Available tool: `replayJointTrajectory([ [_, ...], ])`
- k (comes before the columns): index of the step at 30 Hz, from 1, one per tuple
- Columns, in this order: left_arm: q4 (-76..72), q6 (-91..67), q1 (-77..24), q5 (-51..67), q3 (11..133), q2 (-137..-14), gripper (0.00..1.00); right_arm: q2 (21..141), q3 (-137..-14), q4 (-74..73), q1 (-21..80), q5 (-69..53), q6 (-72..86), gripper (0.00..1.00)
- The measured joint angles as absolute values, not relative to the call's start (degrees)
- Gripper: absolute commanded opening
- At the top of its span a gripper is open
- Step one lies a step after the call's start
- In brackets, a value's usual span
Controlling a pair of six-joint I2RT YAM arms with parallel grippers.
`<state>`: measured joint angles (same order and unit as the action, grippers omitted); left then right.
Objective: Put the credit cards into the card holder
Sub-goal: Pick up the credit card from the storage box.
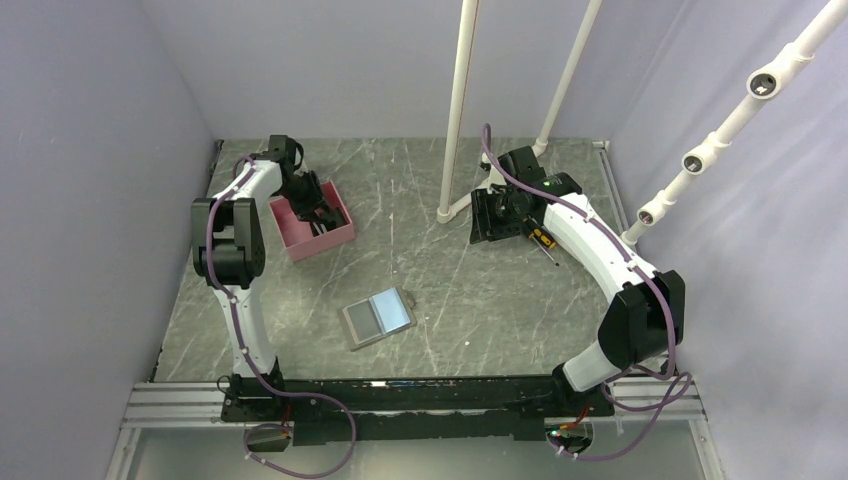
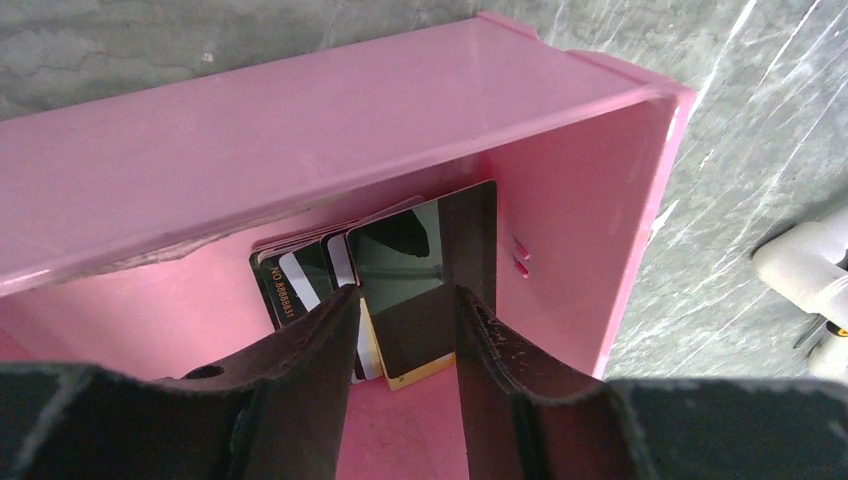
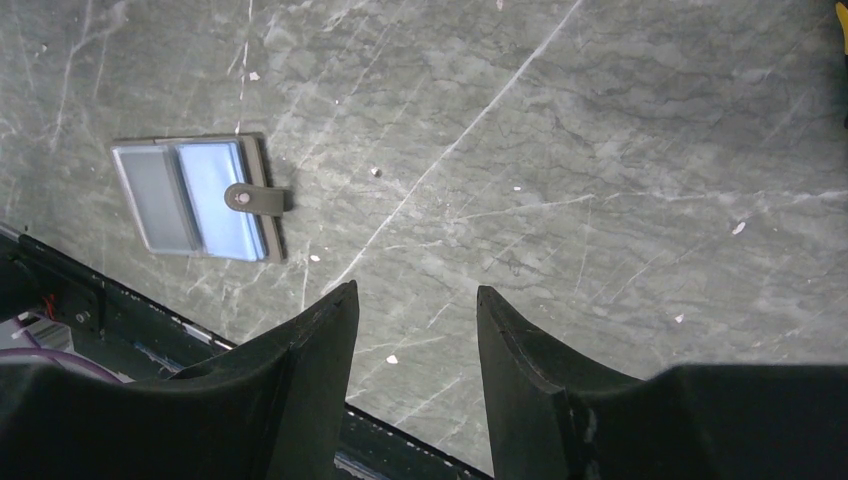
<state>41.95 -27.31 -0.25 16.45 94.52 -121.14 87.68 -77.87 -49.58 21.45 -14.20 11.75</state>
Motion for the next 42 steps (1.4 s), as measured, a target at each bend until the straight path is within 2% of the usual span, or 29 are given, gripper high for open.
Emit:
replayJointTrajectory([
  [6,42.0,-27.9,-0.3,15.3,94.5,-121.1,0.54,87.7,-77.9,-49.6,21.4,-14.3,11.7,0.5],
  [14,42.1,-28.2,-0.3,15.0,94.5,-121.1,0.5,87.7,-77.9,-49.6,21.4,-15.0,11.7,0.5],
  [18,42.1,-28.2,-0.3,15.0,94.5,-121.1,0.67,87.7,-77.9,-49.6,21.4,-15.1,11.7,0.5],
  [27,42.9,-28.3,-0.3,15.1,95.2,-122.1,0.72,87.7,-77.9,-49.6,21.2,-15.4,11.7,0.5],
  [30,43.4,-28.4,-0.3,15.2,96.4,-122.8,0.69,87.7,-77.9,-49.6,21.2,-15.5,11.7,0.5],
  [38,43.5,-28.3,-0.5,14.9,96.8,-123.3,0.47,87.7,-77.9,-49.6,21.0,-15.5,11.7,0.5],
  [42,43.5,-28.1,-1.1,14.0,96.8,-123.3,0.4,87.7,-77.9,-49.6,21.0,-15.5,11.7,0.5],
])
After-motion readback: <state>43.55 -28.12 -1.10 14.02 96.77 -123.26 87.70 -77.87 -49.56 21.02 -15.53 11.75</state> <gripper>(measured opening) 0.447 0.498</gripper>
